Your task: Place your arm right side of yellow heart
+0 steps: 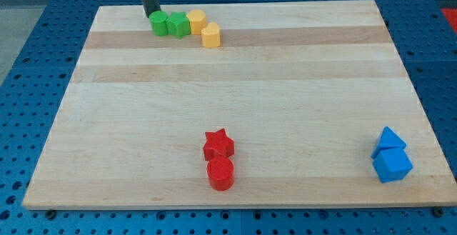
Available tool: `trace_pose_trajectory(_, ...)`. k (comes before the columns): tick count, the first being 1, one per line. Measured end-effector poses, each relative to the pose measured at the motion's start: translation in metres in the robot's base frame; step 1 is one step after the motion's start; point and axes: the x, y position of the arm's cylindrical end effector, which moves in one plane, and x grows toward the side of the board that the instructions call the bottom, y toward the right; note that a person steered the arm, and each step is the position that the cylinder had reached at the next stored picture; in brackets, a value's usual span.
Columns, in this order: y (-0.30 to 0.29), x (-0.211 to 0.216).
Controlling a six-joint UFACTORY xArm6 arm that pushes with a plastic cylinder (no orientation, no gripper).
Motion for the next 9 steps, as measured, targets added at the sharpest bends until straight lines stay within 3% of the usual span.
trace_pose_trajectory(4, 0.021, -0.028)
trace_pose_trajectory(6, 0.129, -0.026)
trace_pose_trajectory(8, 0.222, 0.023)
trace_pose_trajectory(9, 0.222, 0.064)
